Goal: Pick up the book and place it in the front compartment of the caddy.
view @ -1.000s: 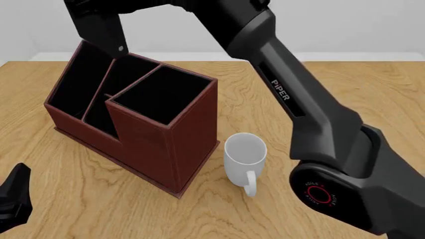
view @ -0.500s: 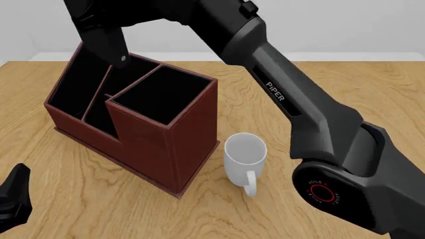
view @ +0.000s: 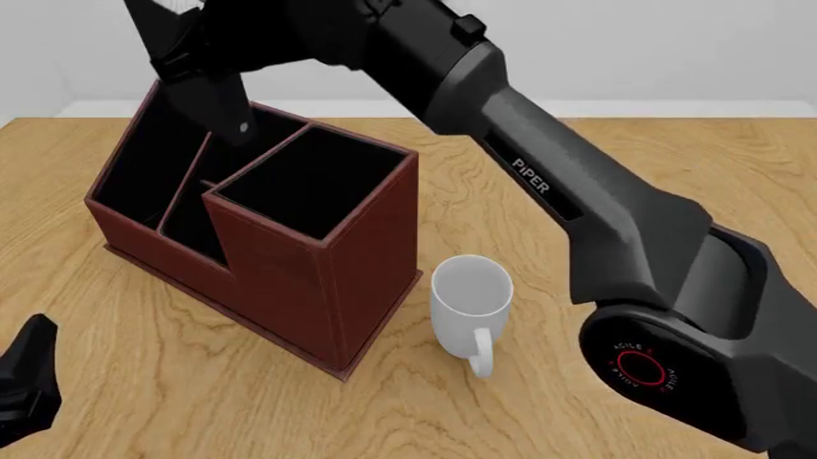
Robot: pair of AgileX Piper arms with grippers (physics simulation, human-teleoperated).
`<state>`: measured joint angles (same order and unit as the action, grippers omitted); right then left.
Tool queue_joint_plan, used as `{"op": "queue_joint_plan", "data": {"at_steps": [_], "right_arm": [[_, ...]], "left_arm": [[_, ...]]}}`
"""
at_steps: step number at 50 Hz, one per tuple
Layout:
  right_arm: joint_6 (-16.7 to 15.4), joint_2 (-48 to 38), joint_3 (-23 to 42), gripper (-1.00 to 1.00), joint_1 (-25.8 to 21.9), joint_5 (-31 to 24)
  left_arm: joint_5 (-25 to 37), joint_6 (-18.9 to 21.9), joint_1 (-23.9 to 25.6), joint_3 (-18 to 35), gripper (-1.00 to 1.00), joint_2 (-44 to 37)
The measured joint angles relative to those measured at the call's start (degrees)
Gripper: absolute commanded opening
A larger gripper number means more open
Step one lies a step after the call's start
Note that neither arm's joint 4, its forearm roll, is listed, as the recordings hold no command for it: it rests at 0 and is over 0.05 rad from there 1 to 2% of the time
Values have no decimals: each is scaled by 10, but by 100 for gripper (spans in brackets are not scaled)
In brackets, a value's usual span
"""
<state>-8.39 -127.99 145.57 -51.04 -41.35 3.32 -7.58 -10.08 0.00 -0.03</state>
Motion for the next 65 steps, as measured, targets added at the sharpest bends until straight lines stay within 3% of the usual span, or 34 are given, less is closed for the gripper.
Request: {"op": "queue_joint_plan", "data": {"at_steps": [27,65], "right_arm": [[9,-4,-29,-100,-1,31],[13,-51,24,-100,10,22]], "left_arm": [[4,3,-2,0,100,0],[6,3,-6,0,100,0]]}}
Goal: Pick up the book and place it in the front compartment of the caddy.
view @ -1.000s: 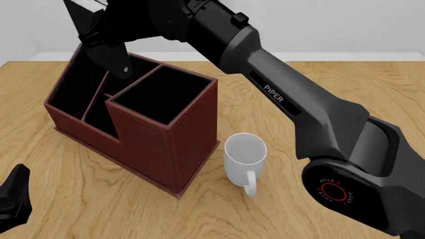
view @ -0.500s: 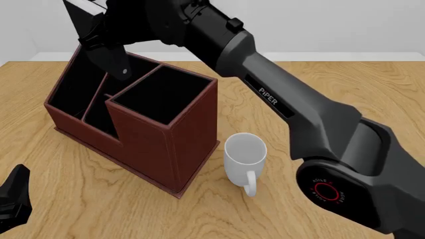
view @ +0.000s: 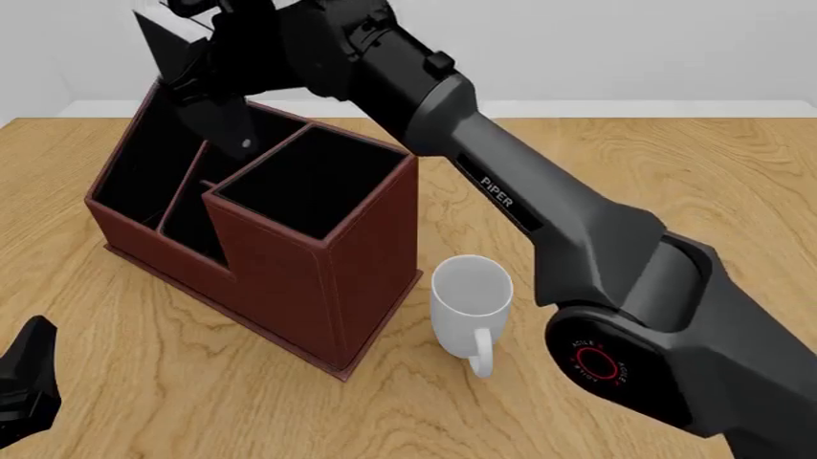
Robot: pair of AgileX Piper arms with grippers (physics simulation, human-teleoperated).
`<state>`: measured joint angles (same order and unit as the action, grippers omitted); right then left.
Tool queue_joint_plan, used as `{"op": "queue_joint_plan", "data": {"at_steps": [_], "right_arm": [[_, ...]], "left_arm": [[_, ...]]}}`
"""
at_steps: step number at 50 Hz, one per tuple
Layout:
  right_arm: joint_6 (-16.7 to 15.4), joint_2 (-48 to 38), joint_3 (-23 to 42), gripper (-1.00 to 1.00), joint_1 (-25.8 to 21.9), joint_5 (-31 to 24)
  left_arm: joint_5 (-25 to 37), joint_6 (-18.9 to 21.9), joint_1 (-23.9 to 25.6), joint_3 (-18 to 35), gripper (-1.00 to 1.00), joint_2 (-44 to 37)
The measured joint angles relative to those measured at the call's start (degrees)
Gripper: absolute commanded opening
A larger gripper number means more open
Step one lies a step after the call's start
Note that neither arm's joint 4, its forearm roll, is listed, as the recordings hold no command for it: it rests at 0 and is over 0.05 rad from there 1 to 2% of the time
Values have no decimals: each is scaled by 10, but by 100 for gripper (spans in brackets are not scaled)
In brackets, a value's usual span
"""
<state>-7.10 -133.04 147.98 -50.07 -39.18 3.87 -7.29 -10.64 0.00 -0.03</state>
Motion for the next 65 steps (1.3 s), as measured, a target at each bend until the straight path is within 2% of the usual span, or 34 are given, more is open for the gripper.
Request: {"op": "queue_joint_plan", "data": {"at_steps": [47,65], "right_arm": [[-3,-85,106,-100,24,-41],[-4,-105,128,-100,30,-51]], "left_arm": [[3,-1,-1,0,100,0],[4,-2,-3,0,100,0]]}}
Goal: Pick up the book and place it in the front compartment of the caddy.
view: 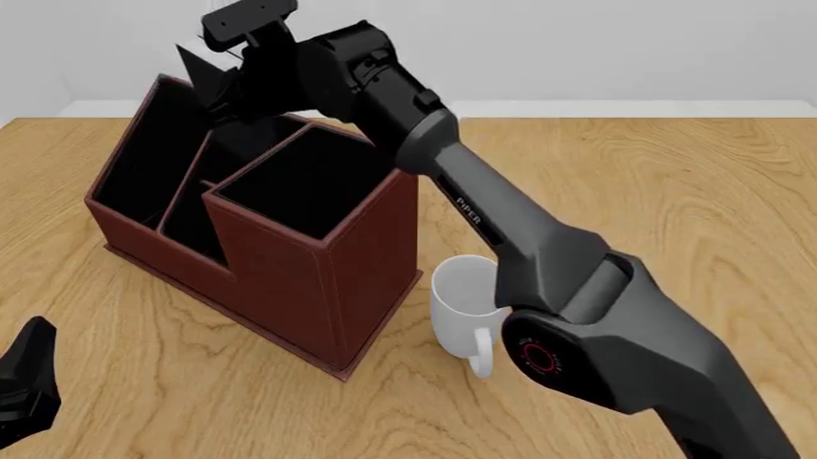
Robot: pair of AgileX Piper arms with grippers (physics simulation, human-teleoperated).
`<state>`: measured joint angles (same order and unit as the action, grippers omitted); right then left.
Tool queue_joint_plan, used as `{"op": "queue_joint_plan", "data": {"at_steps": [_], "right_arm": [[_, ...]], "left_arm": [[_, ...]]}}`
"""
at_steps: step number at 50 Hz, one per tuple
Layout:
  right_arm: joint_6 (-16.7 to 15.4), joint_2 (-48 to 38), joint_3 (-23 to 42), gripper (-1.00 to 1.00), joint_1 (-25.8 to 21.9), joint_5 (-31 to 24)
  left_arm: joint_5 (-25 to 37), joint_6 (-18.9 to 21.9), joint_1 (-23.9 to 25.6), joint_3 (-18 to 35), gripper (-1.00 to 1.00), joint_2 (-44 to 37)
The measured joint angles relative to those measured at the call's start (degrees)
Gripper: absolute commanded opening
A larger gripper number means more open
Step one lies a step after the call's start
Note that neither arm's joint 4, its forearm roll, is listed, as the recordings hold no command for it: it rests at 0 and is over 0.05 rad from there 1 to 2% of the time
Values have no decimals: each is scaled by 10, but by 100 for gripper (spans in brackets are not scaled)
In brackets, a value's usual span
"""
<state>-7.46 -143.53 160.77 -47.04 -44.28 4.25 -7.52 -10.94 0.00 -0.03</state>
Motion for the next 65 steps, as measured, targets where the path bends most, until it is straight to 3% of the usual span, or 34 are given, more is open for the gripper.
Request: {"op": "queue_joint_plan", "data": {"at_steps": [65], "right_arm": [[-4,-30,7,-100,3,-8]], "left_arm": [[1,-3,-4,0,100,0]]}}
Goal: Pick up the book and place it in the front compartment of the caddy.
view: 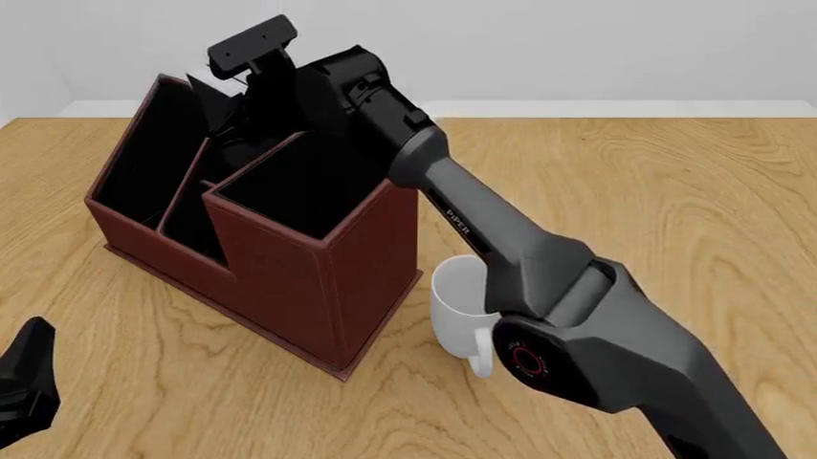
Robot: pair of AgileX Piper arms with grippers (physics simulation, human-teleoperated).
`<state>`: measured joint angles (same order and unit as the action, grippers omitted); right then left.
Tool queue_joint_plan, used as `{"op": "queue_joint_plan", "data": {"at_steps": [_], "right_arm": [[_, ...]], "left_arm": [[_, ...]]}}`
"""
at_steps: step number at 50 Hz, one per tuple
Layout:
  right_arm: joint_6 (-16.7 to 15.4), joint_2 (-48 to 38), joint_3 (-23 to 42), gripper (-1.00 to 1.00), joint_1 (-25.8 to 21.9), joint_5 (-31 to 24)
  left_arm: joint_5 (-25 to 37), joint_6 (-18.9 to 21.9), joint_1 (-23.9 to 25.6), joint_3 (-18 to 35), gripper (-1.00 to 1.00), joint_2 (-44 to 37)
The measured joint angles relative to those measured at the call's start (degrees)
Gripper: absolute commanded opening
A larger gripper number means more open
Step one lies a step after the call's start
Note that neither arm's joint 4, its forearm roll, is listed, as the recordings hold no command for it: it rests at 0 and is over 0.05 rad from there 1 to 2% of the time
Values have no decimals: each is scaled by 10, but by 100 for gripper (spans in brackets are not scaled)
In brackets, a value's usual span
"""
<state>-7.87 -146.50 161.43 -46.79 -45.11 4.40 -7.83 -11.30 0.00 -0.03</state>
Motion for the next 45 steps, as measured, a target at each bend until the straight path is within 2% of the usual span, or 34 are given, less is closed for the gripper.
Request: {"op": "queue_joint_plan", "data": {"at_steps": [45], "right_arm": [[-16,-16,1,-100,0,-14]], "left_arm": [[0,-1,-1,0,100,0]]}}
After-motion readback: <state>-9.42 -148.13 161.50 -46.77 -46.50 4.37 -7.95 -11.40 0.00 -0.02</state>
